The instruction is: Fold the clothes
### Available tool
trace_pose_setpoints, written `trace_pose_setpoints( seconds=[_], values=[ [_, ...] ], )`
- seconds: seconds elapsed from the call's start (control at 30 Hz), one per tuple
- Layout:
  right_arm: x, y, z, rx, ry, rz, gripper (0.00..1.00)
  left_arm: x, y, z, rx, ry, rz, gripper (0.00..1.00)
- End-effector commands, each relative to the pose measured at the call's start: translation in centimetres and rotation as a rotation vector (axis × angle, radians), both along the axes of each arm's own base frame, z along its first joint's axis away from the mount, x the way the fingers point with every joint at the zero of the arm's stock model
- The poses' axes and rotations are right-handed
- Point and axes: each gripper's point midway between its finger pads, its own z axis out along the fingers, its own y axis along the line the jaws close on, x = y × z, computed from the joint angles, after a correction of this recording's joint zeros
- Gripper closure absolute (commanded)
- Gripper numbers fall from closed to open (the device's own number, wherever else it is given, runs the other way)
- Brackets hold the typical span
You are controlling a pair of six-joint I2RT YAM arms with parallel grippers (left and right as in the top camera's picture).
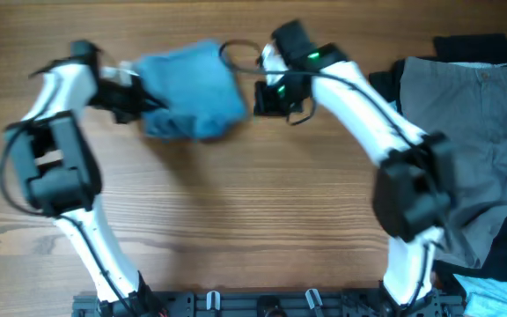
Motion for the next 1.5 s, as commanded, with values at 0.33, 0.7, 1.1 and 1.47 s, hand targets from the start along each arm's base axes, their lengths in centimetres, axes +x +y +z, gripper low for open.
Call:
trace_pose_setpoints(
  seconds=[0.33, 0.7, 1.1, 1.47],
  values=[
    [-1.6, -1.8, 6.0, -0.009, -0.109, 0.023, 0.96, 7.5, 18.0, 5.8, 0.045, -0.269, 0.659, 0.96],
    [-2.2, -2.4, 5.5, -0.041, -0.083, 0.016, 0.96, 5.0, 16.5, 1.6, 0.132, -0.062, 0.681, 0.35],
    [-3.1, -2.8, 5.1, -0.06, -0.042, 0.021, 0.96, -2.1, 18.0, 5.7, 0.238, 0.076, 0.651, 0.0],
    [-1.9, -6.3, 11.5, -0.166, -0.285, -0.099, 0.96, -4.8, 9.4, 27.7, 0.487, -0.68, -0.023, 0.07]
  ],
)
